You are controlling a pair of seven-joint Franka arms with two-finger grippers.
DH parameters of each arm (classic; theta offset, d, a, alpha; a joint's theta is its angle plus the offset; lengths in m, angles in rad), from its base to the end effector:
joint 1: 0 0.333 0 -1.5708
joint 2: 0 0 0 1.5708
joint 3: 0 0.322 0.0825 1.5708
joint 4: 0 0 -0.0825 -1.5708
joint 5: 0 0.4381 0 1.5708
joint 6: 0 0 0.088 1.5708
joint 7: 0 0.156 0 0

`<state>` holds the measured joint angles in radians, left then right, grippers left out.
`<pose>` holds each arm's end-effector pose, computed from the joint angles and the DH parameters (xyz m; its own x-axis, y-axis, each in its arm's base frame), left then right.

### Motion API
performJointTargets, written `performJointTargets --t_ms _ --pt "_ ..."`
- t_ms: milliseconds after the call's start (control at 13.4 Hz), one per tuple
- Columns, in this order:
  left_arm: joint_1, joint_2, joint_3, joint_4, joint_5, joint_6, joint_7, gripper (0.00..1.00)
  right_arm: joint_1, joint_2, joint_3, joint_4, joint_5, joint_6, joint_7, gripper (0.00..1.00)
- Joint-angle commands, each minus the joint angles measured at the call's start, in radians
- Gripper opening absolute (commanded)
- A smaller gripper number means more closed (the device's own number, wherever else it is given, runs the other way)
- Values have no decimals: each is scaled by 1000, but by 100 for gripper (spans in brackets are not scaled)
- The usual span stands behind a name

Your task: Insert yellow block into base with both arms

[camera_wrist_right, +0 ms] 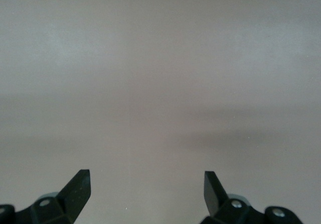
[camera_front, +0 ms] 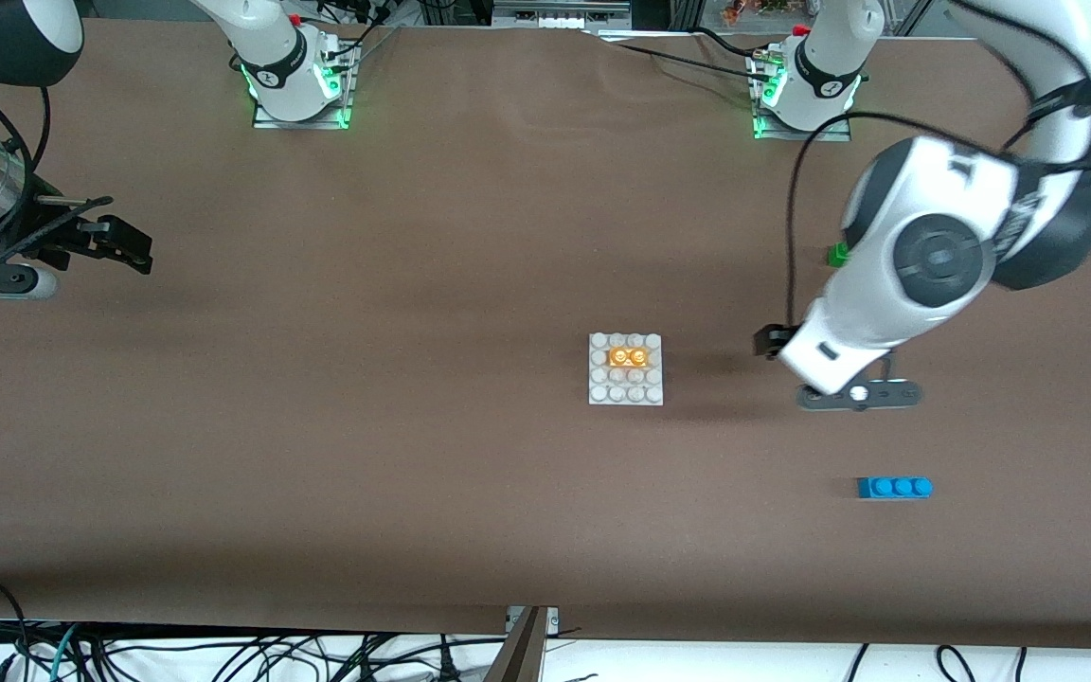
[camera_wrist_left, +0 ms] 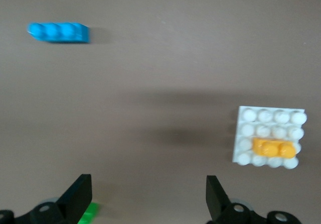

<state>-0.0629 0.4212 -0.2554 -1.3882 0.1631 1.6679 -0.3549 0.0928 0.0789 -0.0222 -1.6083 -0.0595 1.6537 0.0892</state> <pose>0.6948 -0.1790 0.4106 0.9945 0.0299 -0.1007 0.0201 -0.9951 -0.0965 0.6341 0.0364 0.5200 0.9995 -0.0135 -0.0281 -0.0117 -0.9979 0.0636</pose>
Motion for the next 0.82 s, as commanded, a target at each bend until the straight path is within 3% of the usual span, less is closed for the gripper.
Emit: performJointTargets --t_ms 0,149,298,522,745 --pt "52 -80 -5 -2 -19 -80 118 100 -10 5 5 22 -2 -18 -17 100" --pt "112 -174 10 -26 -97 -103 180 100 -8 5 5 22 -3 -18 -17 100" --pt "110 -284 129 -102 -181 -103 299 100 -7 5 5 22 -2 -18 -16 100" --pt "123 -427 137 -247 -172 -97 327 100 -7 4 5 22 41 -23 -5 100" --pt "109 -452 143 -299 -160 -62 324 100 -5 4 7 22 44 -23 -2 100"
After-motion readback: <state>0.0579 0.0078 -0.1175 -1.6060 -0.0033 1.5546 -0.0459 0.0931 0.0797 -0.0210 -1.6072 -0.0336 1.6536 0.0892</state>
